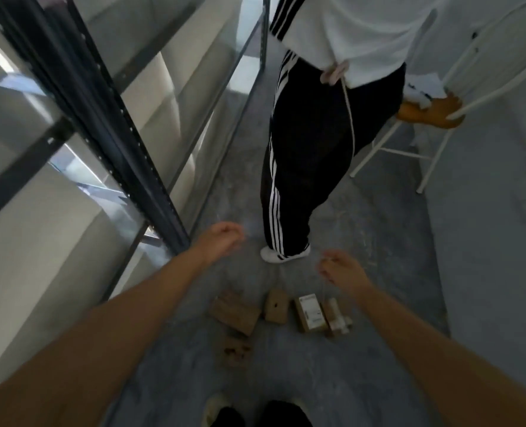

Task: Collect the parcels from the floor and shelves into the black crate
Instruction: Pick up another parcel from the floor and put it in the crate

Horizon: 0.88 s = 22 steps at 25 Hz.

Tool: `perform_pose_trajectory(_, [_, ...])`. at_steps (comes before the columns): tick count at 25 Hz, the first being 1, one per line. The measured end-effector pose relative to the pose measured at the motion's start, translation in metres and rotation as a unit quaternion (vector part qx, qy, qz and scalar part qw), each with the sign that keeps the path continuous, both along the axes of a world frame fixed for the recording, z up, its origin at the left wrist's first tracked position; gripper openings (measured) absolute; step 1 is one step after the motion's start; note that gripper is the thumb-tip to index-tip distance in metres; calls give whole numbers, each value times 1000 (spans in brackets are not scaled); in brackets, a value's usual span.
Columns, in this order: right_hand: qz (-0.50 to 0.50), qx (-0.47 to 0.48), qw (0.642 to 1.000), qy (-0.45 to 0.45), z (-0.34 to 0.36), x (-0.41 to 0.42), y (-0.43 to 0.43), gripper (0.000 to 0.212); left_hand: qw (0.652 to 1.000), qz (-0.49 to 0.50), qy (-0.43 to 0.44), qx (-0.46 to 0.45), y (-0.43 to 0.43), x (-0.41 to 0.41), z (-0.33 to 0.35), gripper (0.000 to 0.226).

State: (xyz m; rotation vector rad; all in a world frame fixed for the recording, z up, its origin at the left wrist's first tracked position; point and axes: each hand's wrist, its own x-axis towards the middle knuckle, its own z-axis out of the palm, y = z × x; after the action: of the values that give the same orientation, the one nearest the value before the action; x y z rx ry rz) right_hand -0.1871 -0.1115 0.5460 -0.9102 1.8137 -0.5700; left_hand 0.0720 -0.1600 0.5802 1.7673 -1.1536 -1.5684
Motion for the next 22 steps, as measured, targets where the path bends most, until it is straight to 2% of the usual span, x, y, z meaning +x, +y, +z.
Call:
perform_pose_trajectory(6, [42, 61, 997, -16, -226, 20, 11, 21, 998, -11, -40, 36, 11, 10, -231, 16])
perform_pose_trajectory(7, [42, 71, 996, -20, -263, 20, 15, 24, 998, -18, -40, 43, 11, 10, -270, 23])
perform_pose_trajectory(9, [31, 83, 996, 0, -334, 13, 15, 27, 997, -20, -20, 67, 8, 3, -343, 29])
perform_pose_trajectory(12, [14, 92, 995, 20, -423, -4, 14, 27, 990, -27, 46, 130, 6, -26, -437, 10])
perform_pose_trajectory(13, [12, 93, 995, 20, -443, -10, 13, 24, 989, -42, 47, 132, 5, -38, -460, 10])
perform_pose_trajectory(16, [19, 73, 996, 39, -505, -28, 13, 10, 989, -113, 19, 95, 0, -76, -523, 37])
perform_pose_trajectory(18, [8, 43, 998, 40, -533, -36, 14, 8, 988, -128, 14, 88, -1, -100, -552, 41])
perform_pose_trajectory(20, [-13, 1, 998, 55, -551, -44, 20, 15, 986, -133, 15, 98, 3, -123, -570, 44])
perform_pose_trajectory(22, [-59, -30, 992, 103, -560, -53, 30, 31, 983, -145, 8, 112, 10, -141, -578, 51])
